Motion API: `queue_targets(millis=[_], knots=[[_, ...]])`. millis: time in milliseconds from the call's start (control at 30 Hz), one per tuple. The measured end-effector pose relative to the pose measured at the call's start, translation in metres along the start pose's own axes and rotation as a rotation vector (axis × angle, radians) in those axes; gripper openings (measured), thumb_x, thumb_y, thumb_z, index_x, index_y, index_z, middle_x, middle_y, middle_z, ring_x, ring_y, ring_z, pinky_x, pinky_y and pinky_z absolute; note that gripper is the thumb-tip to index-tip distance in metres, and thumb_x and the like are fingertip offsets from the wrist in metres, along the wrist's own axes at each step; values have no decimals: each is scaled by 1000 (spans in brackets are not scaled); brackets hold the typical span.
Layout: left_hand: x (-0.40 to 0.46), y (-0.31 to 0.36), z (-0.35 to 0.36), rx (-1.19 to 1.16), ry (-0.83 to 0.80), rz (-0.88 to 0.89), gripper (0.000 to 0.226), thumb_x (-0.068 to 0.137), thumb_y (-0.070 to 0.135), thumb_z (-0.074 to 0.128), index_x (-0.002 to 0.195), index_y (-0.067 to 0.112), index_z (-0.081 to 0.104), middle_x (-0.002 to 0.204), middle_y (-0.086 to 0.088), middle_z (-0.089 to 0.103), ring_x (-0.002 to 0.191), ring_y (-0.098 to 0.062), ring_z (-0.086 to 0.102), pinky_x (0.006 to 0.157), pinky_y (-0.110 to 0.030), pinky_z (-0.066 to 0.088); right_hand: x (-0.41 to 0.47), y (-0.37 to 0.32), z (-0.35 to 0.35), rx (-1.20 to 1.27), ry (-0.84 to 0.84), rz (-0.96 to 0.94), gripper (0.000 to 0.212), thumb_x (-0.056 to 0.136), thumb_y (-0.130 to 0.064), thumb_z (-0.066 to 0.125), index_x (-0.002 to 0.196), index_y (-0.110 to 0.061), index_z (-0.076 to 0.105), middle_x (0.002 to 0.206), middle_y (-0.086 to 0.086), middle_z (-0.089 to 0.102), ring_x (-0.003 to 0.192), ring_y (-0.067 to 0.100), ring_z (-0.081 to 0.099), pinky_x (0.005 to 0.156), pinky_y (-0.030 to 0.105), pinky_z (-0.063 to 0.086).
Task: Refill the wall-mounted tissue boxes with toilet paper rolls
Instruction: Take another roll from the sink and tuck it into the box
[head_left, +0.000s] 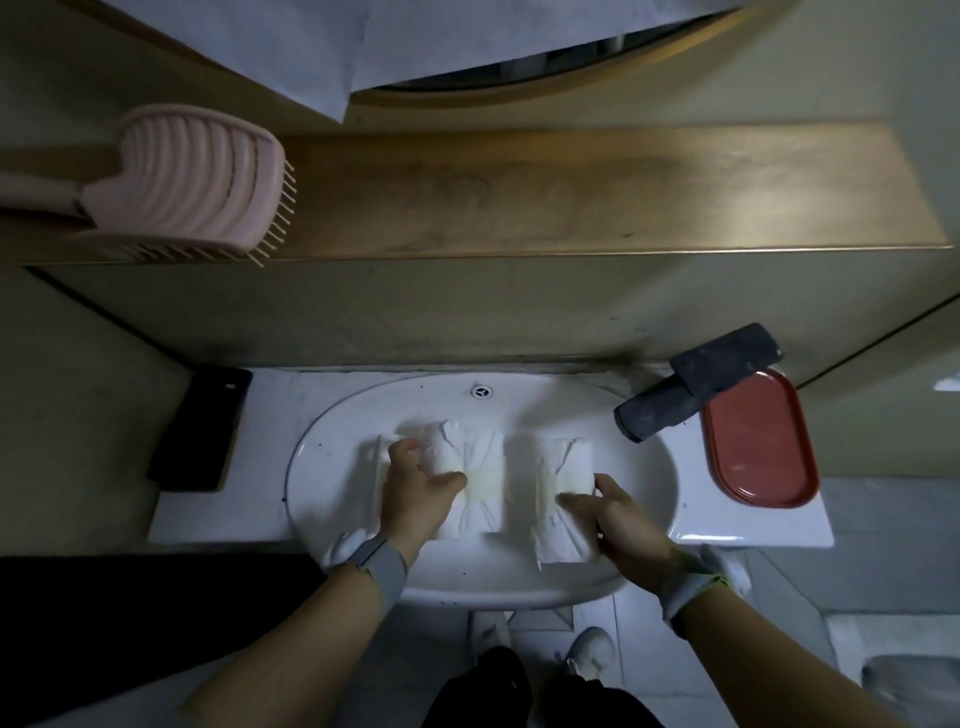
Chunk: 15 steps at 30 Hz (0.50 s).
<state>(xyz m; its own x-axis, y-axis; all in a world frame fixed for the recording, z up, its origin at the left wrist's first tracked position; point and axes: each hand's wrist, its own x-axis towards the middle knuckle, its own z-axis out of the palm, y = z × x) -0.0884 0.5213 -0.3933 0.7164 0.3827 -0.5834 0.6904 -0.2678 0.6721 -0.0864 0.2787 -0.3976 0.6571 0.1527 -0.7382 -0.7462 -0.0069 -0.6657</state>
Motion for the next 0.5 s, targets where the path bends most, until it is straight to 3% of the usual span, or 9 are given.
queue_targets(millis=[167, 267, 500], knots=[[-37, 11, 36, -265, -170, 7, 64, 76, 16, 79, 127, 21, 41, 102, 1, 63, 93, -15, 63, 77, -30, 51, -28, -5, -23, 36, 12, -53, 35, 88, -13, 68, 121, -11, 56, 111, 16, 69, 97, 29, 70, 78, 37, 57], [-64, 27, 76, -232, -324, 2, 77, 65, 29, 78, 132, 20, 43, 110, -3, 66, 98, -20, 67, 84, -40, 55, -52, -6, -57, 84, 55, -84, 33, 90, -8, 65, 121, -8, 55, 113, 18, 69, 92, 27, 70, 67, 30, 57], [-152, 80, 214, -114, -622, 99, 37, 83, 6, 72, 115, 19, 57, 113, -6, 69, 98, -18, 68, 78, -31, 56, -125, 26, -207, 206, 218, -176, 40, 86, -14, 68, 124, -12, 55, 114, 12, 70, 94, 24, 71, 58, 23, 54]])
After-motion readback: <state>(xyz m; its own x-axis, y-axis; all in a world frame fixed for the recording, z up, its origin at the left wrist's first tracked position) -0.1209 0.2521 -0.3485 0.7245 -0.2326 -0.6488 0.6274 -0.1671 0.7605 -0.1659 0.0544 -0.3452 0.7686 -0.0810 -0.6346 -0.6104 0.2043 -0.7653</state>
